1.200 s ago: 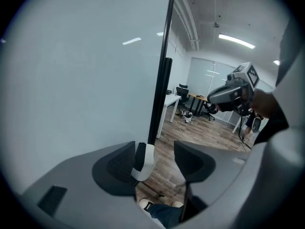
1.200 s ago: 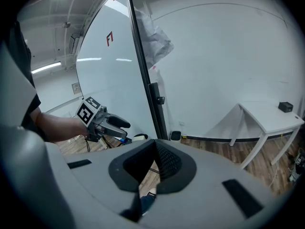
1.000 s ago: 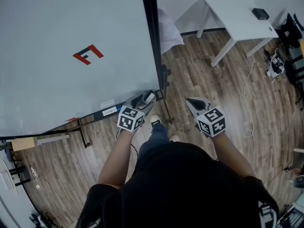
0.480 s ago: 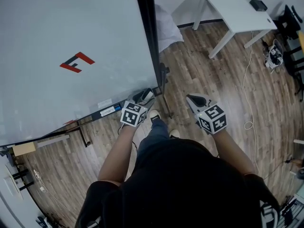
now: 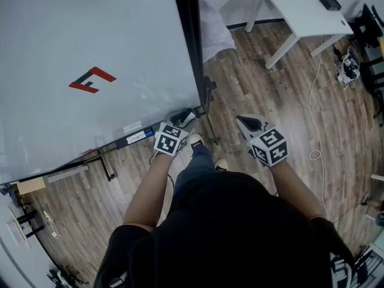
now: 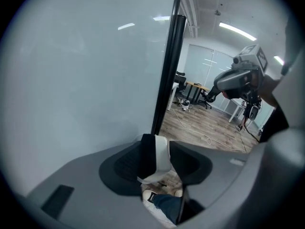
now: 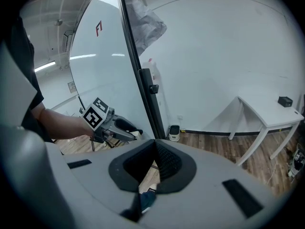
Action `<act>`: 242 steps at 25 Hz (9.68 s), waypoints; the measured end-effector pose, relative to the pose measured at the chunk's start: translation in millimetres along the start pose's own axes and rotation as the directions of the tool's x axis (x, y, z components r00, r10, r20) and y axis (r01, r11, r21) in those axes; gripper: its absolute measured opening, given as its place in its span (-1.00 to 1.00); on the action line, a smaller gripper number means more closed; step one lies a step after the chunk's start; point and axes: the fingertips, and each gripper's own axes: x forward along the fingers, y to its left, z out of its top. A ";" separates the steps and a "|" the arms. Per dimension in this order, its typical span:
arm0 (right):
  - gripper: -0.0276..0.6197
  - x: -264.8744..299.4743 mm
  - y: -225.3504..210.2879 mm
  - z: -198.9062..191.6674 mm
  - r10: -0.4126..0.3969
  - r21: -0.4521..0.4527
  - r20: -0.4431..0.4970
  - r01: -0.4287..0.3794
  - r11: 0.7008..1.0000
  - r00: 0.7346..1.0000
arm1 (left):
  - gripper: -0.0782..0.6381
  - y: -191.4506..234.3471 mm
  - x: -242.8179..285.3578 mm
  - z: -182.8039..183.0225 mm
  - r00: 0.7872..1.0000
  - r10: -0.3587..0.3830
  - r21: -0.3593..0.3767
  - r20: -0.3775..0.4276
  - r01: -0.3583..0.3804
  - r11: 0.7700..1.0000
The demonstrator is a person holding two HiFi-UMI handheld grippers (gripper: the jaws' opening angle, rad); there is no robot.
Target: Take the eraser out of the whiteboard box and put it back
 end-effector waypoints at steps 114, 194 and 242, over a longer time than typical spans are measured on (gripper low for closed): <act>-0.93 -91.3 82.9 -40.1 0.055 -0.131 0.054 -0.048 0.990 0.997 | -0.38 -91.1 -159.4 -48.8 0.969 0.177 -0.021 0.174 -0.176 0.984; -0.93 0.0 2.4 -26.6 0.010 0.002 -0.038 -0.009 1.000 0.999 | -0.38 -7.1 -24.6 12.1 0.998 -0.027 0.021 0.051 0.026 0.999; -0.93 -8.2 4.5 -21.8 0.030 -0.026 -0.038 -0.031 0.999 0.999 | -0.24 -6.5 -27.9 11.1 0.997 0.016 -0.021 0.072 -0.015 1.000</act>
